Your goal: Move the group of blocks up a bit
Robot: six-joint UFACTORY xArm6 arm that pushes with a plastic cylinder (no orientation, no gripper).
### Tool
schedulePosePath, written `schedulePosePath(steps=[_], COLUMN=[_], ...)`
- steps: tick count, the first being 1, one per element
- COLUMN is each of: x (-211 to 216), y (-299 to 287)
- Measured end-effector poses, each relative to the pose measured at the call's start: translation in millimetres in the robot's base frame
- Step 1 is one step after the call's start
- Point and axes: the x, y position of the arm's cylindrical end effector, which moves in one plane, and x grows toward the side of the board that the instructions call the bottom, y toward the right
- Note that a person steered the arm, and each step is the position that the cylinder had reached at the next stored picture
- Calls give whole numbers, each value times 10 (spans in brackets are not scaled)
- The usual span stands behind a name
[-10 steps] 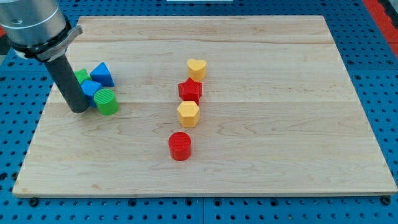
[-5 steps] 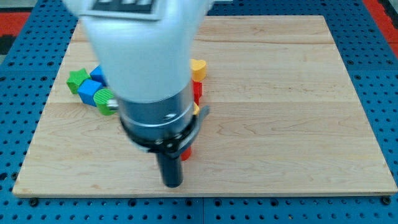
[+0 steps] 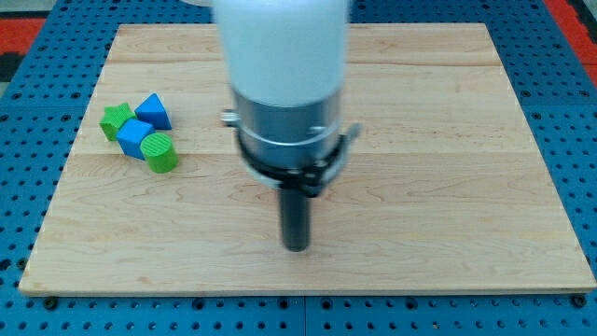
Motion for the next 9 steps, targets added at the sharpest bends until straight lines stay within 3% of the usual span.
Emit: schedulePosePath(steps=[1, 2, 6, 7, 9], x=[-369, -680, -517, -797, -1466], y=[65, -327, -736, -859, -535])
